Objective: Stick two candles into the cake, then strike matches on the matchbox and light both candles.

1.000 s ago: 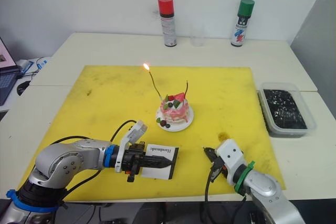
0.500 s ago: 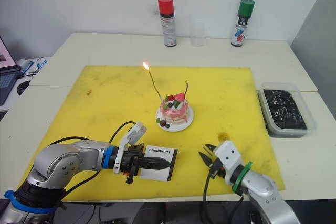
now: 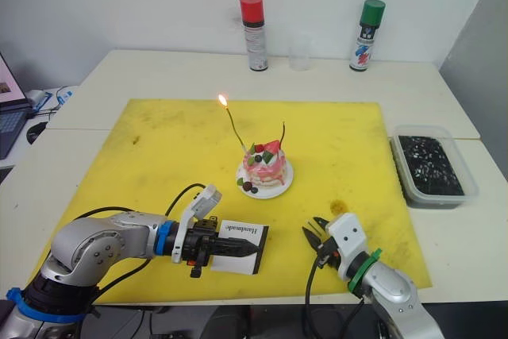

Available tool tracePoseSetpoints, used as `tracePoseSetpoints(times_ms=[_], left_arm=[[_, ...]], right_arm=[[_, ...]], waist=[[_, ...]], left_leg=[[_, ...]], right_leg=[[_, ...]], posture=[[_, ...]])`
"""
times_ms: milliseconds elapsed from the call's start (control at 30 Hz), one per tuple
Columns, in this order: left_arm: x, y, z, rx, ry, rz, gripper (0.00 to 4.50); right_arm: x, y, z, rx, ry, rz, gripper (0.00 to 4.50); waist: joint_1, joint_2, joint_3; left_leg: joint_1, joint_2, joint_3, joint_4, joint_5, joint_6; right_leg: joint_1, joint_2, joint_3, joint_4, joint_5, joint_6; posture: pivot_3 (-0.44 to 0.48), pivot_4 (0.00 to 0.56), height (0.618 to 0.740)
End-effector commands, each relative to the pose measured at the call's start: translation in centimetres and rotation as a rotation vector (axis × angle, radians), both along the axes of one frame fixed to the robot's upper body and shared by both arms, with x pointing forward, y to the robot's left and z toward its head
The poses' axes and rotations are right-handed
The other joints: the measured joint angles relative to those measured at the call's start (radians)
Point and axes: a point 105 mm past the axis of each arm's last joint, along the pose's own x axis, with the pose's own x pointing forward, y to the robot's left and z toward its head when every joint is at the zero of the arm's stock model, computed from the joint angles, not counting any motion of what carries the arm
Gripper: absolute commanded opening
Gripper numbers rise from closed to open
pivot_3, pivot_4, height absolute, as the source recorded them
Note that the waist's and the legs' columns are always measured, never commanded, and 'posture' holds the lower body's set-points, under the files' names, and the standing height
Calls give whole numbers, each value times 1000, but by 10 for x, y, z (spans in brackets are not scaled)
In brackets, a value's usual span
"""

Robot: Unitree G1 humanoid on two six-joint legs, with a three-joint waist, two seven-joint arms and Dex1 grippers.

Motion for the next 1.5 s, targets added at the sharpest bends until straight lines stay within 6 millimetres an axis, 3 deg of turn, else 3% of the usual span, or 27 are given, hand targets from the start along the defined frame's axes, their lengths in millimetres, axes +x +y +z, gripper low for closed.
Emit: tracePoseSetpoints(times_ms=[33, 100, 167, 300, 533, 667, 767, 933, 1100, 1500], left_arm=[[-3, -2, 10, -18, -33, -30, 0], [-3, -3, 11, -18, -32, -32, 0], [-3, -3, 11, -18, -32, -33, 0], [-3, -3, 11, -19, -32, -32, 0], [-3, -5, 11, -27, -29, -34, 0], [2, -10, 13, -51, -27, -25, 0], [13, -17, 19, -86, -36, 1, 0], [23, -27, 27, -128, -45, 3, 0], [29, -34, 30, -158, -42, 13, 0], [28, -35, 30, -164, -43, 10, 0]], right_arm=[[1, -7, -4, -14, 4, -46, 1586], [1, -7, -6, -20, 10, -48, 1586], [0, -6, -8, -22, 17, -46, 1233], [-1, -5, -9, -19, 23, -43, 21], [-1, -6, 0, -10, 2, -26, 21], [1, -1, 28, -7, -76, 42, 21], [-1, 9, 65, -38, -159, 179, 21], [-8, 16, 91, -151, -172, 341, 21], [-10, 19, 92, -254, -160, 412, 21], [-11, 27, 89, -257, -142, 435, 21]], waist=[[0, 0, 0], [1, -1, -1], [1, -1, -1], [1, -1, -1], [1, -2, -1], [2, -2, -1], [1, -1, -1], [2, -2, -1], [2, -2, -1], [2, -2, -1]], left_leg=[[0, 0, 0, 0, 0, 0], [0, 0, 0, 0, 0, 0], [0, 0, 0, 0, 0, 0], [0, 0, 0, 0, 0, 0], [0, 0, 0, 0, 0, 0], [0, 0, 0, 0, 0, 0], [0, 0, 1, 1, 0, 0], [0, 0, -2, 2, 0, 0], [-1, 0, -1, 2, 0, 0], [-1, -1, -1, 2, 0, 0]], right_leg=[[0, 0, 0, 0, 0, 0], [0, 0, 0, 0, 0, 0], [0, 0, 0, 0, 0, 0], [0, 0, 0, 0, 0, 0], [0, 0, 0, 0, 0, 0], [0, 0, 0, 0, 1, 1], [0, 0, 0, 1, 1, 2], [2, 1, -1, 1, 2, 2], [1, 1, -1, 0, 2, 2], [2, 1, -1, 0, 2, 2]], posture=[[0, 150, 740], [0, 150, 740], [0, 150, 740], [0, 150, 740], [0, 150, 740], [0, 150, 740], [0, 150, 740], [0, 150, 740], [0, 150, 740], [0, 150, 740]])
